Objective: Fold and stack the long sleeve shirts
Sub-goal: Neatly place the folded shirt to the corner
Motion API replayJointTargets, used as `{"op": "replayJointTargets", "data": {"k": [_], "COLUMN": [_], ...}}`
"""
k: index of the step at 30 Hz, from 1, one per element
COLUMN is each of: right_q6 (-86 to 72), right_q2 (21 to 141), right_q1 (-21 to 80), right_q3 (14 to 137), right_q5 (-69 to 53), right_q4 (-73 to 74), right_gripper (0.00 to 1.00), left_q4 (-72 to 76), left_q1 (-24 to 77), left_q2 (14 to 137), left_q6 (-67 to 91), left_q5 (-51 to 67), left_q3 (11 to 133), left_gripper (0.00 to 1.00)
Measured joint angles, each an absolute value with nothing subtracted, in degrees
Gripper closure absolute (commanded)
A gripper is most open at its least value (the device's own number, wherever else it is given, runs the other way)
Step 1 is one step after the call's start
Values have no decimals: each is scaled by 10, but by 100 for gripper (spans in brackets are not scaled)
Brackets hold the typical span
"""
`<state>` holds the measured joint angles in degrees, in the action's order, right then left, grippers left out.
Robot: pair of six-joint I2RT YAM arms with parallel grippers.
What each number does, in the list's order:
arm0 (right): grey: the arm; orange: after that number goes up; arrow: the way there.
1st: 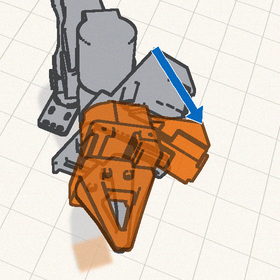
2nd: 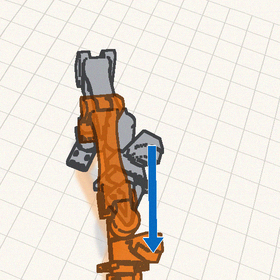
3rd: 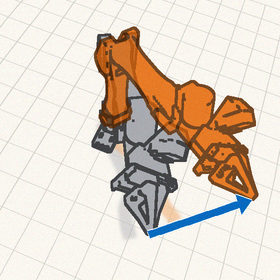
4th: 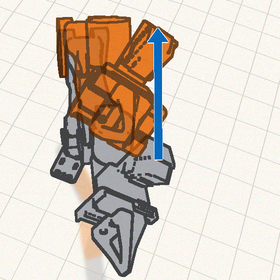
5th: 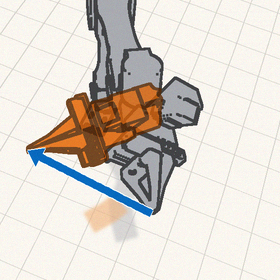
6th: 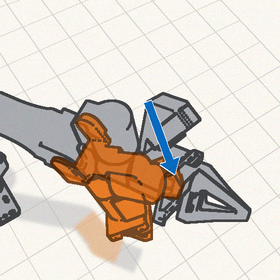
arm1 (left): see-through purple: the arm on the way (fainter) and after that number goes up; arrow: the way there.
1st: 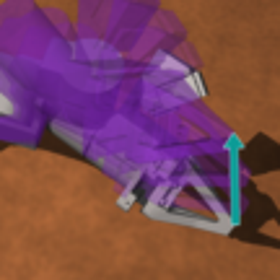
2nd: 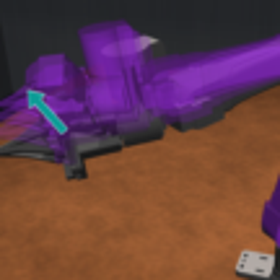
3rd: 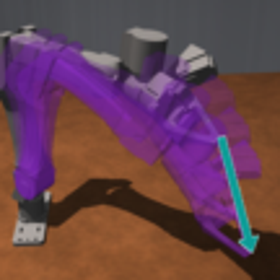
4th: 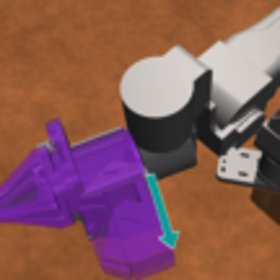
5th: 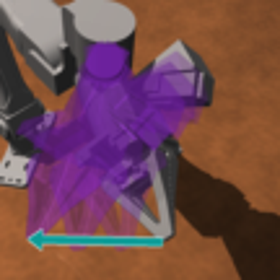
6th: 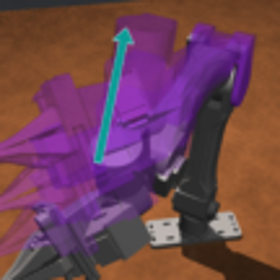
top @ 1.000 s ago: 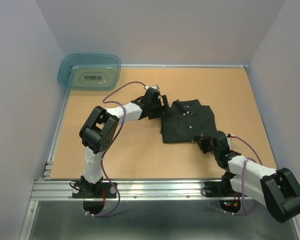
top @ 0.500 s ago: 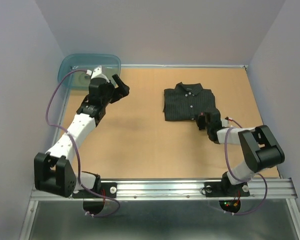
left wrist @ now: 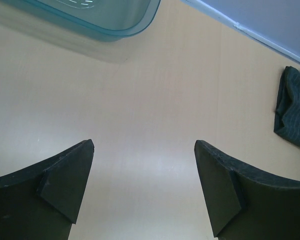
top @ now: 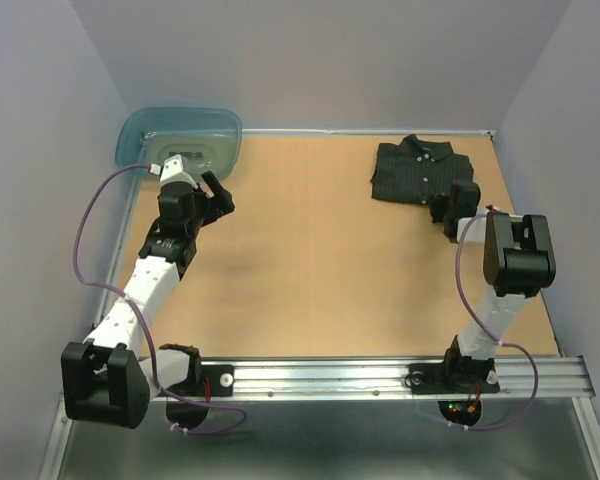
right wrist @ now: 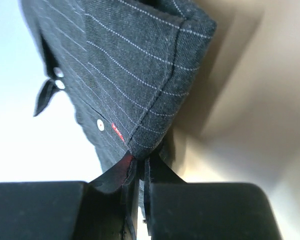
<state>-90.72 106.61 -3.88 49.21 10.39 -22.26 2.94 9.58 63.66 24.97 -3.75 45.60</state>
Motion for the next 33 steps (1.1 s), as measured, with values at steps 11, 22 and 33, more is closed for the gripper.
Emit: {"op": "replayJointTargets", "data": {"k": [11, 22, 33], "right_q6": [-803, -705, -575], "right_q2": [1170, 1223, 1140], "right_q1": [-143, -183, -212], "right_q3": [642, 735, 741], "right_q5": [-2, -80, -95], "right_q4": [-202, -158, -67], "right_gripper": [99, 76, 1], "left_q4": [37, 40, 35], "left_q1": [78, 78, 78], "left_q2": [637, 637, 630], "left_q6": [245, 238, 236], "left_q5": [-26, -24, -20], "left_q3": [456, 456, 456], "left_gripper": [6, 7, 5]}}
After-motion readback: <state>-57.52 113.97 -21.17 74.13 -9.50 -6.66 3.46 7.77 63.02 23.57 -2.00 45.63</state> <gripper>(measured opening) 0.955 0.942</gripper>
